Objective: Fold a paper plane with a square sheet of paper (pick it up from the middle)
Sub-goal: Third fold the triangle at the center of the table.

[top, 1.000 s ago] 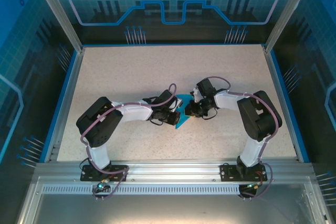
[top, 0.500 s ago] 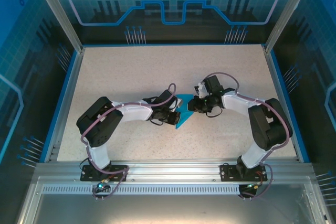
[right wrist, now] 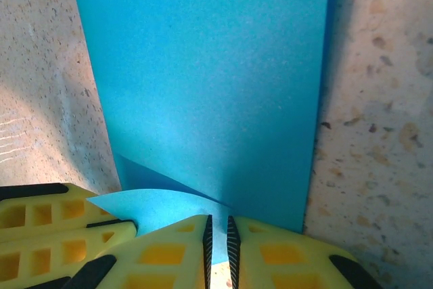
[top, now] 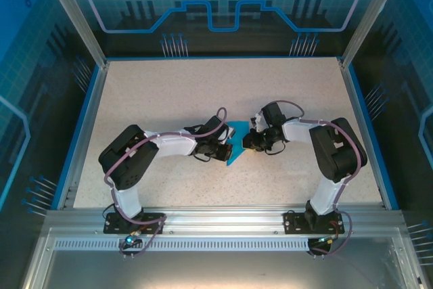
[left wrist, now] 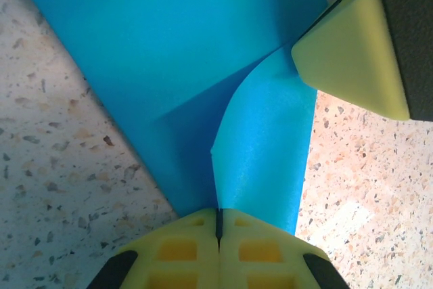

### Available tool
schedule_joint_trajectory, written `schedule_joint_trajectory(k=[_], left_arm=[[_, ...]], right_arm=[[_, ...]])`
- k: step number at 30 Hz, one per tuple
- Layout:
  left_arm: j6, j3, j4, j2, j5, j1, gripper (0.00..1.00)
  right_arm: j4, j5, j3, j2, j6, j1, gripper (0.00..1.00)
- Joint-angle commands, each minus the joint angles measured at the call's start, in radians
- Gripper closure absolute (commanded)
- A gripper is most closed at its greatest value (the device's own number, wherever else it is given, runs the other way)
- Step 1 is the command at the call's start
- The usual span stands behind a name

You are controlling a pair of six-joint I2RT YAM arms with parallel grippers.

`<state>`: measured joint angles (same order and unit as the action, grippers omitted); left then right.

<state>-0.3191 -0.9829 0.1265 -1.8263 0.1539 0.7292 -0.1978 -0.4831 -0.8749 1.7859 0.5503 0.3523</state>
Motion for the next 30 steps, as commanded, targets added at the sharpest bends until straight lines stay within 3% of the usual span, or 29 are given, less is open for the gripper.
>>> schedule_joint_trajectory(k=[1, 4, 14, 23, 30], left_arm=[[-0.035, 0.026, 0.023, -0.016, -0.017, -0.007, 1.0], [-0.042, 0.03, 0.019, -0.013, -0.019, -0.008, 1.0], [-0.051, 0.026, 0.019, -0.021, -0.017, -0.007, 1.0], [-0.074, 0.026, 0.019, -0.03, -0.02, -0.007, 1.0], [-0.068, 0.023, 0.023, -0.033, -0.022, -0.01, 1.0]], right_arm=[[-0.024, 0.026, 0.014, -0.033, -0.005, -0.019, 0.82], [-0.03, 0.033, 0.008, -0.063, 0.002, -0.024, 0.81], [0.011, 0.055, 0.001, 0.072, 0.03, -0.033, 0.83], [0.02, 0.023, 0.081, -0.146, 0.077, -0.005, 0.82], [0.139, 0.03, 0.125, -0.145, 0.174, 0.091, 0.83]])
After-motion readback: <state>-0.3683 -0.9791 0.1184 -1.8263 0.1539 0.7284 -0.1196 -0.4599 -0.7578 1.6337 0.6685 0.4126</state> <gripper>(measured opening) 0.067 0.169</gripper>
